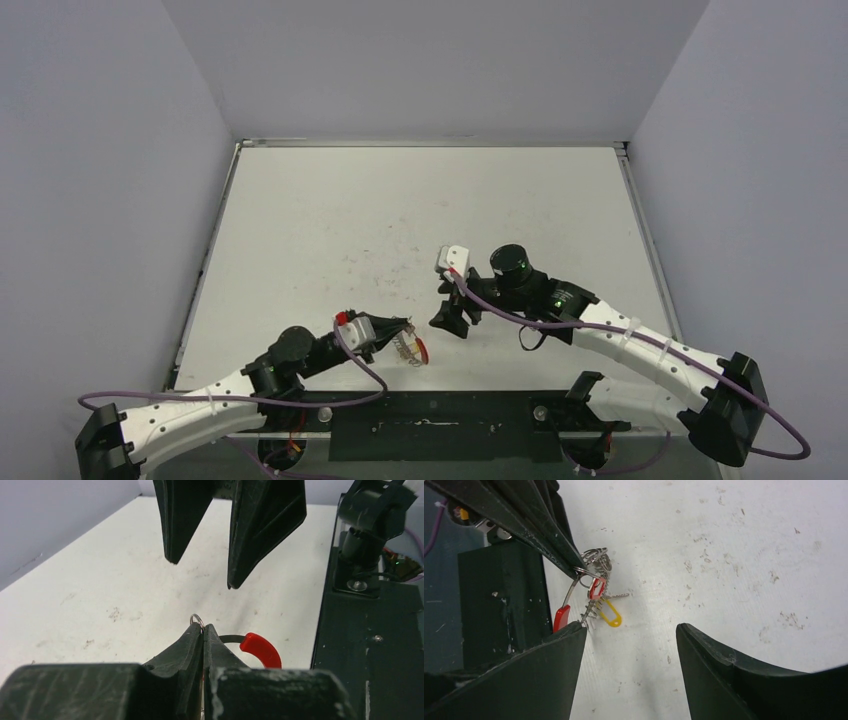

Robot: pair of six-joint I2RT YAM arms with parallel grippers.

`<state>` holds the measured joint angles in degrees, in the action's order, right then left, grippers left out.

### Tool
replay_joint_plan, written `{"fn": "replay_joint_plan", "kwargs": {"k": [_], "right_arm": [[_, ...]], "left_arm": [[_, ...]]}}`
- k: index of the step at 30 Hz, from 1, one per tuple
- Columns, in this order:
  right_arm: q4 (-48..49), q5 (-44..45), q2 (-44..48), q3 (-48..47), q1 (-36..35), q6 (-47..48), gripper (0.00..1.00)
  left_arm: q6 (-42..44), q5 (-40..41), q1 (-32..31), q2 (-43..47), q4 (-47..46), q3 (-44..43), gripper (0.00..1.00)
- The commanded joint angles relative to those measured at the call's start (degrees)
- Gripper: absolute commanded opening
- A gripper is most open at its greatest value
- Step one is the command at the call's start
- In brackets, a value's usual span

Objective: Put the keys on the keyring

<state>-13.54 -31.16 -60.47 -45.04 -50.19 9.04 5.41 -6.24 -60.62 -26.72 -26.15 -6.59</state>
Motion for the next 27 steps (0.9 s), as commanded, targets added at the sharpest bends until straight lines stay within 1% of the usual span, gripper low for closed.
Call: {"fn": "replay_joint_plan", "kwargs": {"k": [1,4,7,9,11,13,19,26,27], "right_arm": [[5.8,3.7,1.1,1.8,2.8,-5.2,0.69],[7.2,4.9,2.2,3.2,4.9,-7.1,0.73],[8.8,5.4,3.5,4.6,7.7,-9.0,0.82],[10.1,5.8,4.3,5.7,9.9,-11.8,0.89],[11.6,5.9,4.9,6.7,12.3,-13.8,0.96],[12.9,5.6,5.1,7.6,14.7,-15.6,0.99],[15.5,6.2,4.0,8.6,20.4,-18.5,1.0],[14.4,10.5,1.5,8.8,26.2,-20.0,1.0],[14.1,11.1,1.2,8.8,27.1,-20.3,1.0]], "left_arm": [[0.8,5.6,0.0,-5.4,-1.2,-4.6,0.0],[1.2,9.3,0.0,-11.1,-2.6,-6.4,0.0],[1.5,13.4,0.2,-16.9,-3.4,-9.0,0.0],[1.7,15.6,0.7,-20.8,-3.4,-11.0,0.0],[1.2,16.7,1.7,-25.6,-2.7,-13.6,0.0],[-0.5,16.2,3.5,-29.7,-1.2,-16.6,0.0],[-7.2,9.6,13.2,-41.1,0.5,-24.0,0.0],[-9.4,3.3,22.2,-53.3,0.5,-31.9,0.0],[-9.7,2.5,23.5,-54.7,0.4,-32.8,0.02]]}}
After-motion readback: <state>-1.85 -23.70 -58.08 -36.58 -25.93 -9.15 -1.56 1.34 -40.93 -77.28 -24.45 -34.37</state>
